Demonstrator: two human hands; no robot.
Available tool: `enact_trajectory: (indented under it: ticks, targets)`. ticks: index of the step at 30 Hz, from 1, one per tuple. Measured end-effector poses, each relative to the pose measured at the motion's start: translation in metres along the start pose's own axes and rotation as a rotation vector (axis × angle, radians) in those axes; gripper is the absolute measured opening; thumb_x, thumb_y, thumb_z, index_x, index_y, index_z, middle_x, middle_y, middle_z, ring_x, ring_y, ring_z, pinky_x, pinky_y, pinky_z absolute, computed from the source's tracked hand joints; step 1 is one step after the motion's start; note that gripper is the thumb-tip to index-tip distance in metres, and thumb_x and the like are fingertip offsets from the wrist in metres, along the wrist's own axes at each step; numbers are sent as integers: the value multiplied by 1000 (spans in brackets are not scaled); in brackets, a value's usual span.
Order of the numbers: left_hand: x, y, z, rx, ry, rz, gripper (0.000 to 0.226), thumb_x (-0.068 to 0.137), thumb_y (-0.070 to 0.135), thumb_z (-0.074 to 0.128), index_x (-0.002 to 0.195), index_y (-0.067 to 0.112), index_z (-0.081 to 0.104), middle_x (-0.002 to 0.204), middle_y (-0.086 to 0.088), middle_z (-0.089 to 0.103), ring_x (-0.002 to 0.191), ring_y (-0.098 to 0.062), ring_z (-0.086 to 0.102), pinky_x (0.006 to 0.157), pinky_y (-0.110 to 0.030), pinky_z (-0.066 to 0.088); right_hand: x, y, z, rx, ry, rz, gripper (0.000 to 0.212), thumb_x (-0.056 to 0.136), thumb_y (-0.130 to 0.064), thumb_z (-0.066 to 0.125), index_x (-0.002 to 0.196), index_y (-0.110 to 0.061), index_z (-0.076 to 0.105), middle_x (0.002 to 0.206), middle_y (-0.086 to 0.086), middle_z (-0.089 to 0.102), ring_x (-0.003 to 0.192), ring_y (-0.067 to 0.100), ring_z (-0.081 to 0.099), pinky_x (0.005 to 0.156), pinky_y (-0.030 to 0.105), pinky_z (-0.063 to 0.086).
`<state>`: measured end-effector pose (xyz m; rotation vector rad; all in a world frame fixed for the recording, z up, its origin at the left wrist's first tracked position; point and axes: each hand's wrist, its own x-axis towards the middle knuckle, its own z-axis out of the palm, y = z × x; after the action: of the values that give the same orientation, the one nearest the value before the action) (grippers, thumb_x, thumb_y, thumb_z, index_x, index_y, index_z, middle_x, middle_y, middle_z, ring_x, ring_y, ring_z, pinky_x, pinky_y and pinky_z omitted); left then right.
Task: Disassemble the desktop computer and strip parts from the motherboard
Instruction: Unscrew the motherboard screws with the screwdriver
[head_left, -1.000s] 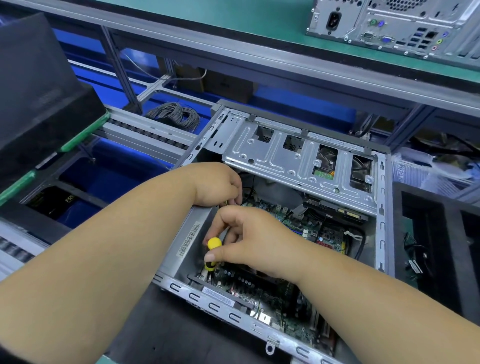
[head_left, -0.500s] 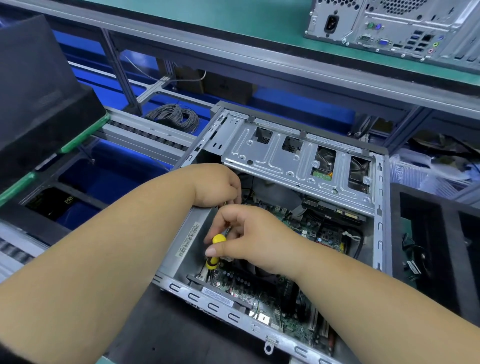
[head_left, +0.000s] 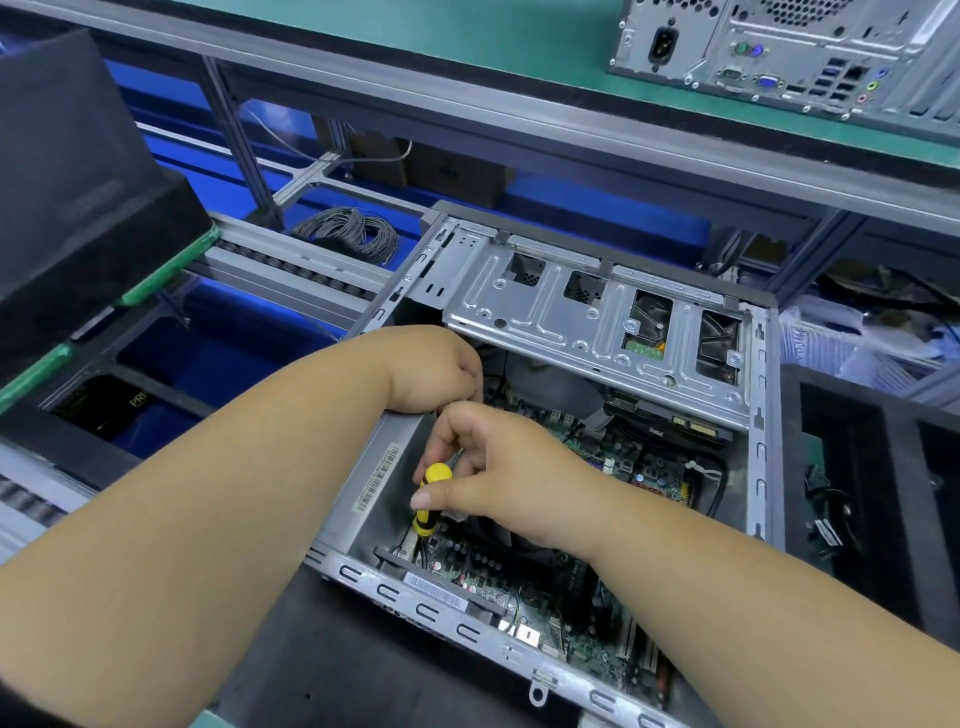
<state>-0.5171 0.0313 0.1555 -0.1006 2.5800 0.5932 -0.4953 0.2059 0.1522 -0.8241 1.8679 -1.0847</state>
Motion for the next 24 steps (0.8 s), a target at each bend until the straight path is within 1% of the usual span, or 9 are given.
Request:
enact_trajectory:
  ticks: [2, 3, 6, 9, 11, 13, 16, 20, 24]
  targets:
    - [0, 0, 0, -5, -3, -3, 24, 83, 25, 50, 83, 39, 70, 91, 15, 68, 89, -7, 62, 86, -40, 52, 0, 0, -2, 0, 10, -10, 21, 79, -19, 83, 91, -23, 66, 69, 8, 66, 56, 10, 56, 53, 20, 42]
    - [0, -1, 0, -10, -3, -6, 25, 83, 25, 49, 83, 39, 70, 90, 15, 68, 88, -7, 62, 86, -39, 52, 0, 0, -3, -10, 14, -22, 18, 80, -18, 81, 90, -26, 69, 69, 13, 65, 57, 11, 56, 54, 23, 43]
    - [0, 0, 0, -13, -4, -10, 25, 84, 25, 48, 84, 38, 70, 88, 14, 69, 85, -5, 63, 85, -37, 53, -1, -2, -5, -10, 16, -50, 20, 86, -12, 73, 88, -32, 71, 88, 19, 69, 68, 30, 63, 67, 39, 53]
    - [-1, 1, 0, -31, -7, -11, 27, 83, 22, 48, 83, 36, 71, 86, 15, 70, 84, -4, 64, 84, -36, 53, -2, -1, -3, 27, -13, -43, 16, 84, -15, 75, 93, -27, 71, 70, -7, 66, 59, 14, 56, 58, 24, 47]
    - [-2, 2, -1, -24, -6, -8, 25, 83, 23, 49, 83, 36, 71, 88, 15, 70, 87, -6, 64, 85, -36, 53, -2, -1, -1, 51, -21, -47, 24, 80, -16, 81, 99, -24, 68, 80, -7, 68, 61, 9, 53, 59, 21, 45]
    - [-2, 3, -1, -13, -2, -6, 24, 84, 24, 51, 85, 36, 71, 91, 14, 69, 89, -8, 62, 86, -37, 52, 0, -1, 0, 58, -12, -49, 29, 78, -15, 83, 97, -23, 64, 94, 2, 71, 63, 11, 55, 62, 29, 49]
    - [-2, 3, -1, -2, 2, 0, 25, 85, 23, 50, 87, 36, 71, 92, 13, 68, 89, -8, 62, 86, -37, 52, 0, -1, -1, 31, 5, -42, 24, 77, -15, 84, 89, -19, 64, 91, 8, 73, 66, 18, 61, 66, 41, 53]
    - [-2, 2, 0, -38, -6, -5, 27, 84, 20, 48, 86, 33, 71, 84, 14, 70, 81, -3, 65, 83, -34, 54, -1, -1, -4, 18, -1, -33, 18, 82, -14, 78, 90, -29, 72, 77, 21, 69, 63, 21, 59, 63, 34, 45]
    - [-1, 2, 0, -53, -5, -4, 27, 84, 20, 48, 85, 34, 71, 82, 15, 70, 80, -2, 65, 83, -34, 54, 0, 1, -4, 27, 2, -27, 24, 85, -8, 70, 93, -31, 73, 72, 7, 66, 61, 11, 56, 62, 25, 46]
